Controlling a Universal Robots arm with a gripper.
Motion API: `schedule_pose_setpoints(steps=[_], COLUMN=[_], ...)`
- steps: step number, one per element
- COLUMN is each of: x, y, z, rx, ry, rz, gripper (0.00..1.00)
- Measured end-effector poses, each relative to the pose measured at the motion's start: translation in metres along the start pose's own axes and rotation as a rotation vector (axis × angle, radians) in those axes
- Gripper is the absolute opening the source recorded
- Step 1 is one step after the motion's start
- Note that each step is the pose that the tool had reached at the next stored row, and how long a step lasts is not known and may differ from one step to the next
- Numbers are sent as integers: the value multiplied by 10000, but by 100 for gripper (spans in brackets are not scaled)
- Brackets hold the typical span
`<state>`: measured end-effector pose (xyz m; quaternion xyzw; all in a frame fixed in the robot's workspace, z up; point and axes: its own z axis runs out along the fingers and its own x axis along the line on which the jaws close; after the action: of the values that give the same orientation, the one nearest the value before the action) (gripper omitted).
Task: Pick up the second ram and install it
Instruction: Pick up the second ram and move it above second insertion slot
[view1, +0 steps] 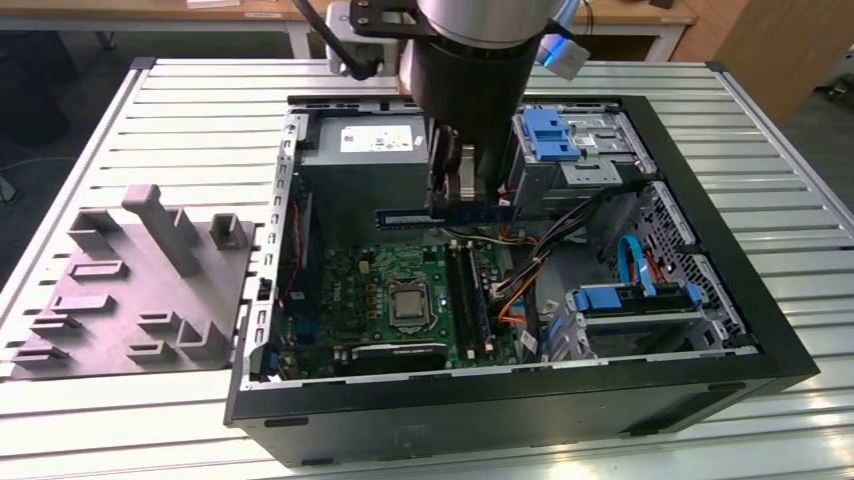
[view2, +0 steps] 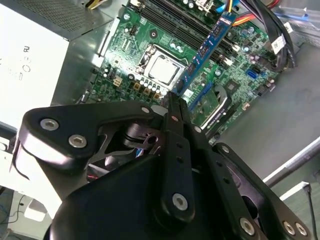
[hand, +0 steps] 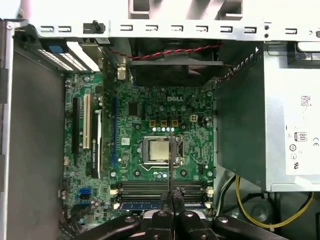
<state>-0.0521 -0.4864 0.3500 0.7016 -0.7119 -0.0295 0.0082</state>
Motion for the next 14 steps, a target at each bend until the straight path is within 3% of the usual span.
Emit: schedule_pose_setpoints(steps=[2, 4, 14], x=[0, 1, 7], y=[-1, -1, 3], z=[19, 50, 232], rx=[0, 0, -6], ry=[-119, -175, -165], rz=[-18, -23, 36], gripper=[12, 12, 12])
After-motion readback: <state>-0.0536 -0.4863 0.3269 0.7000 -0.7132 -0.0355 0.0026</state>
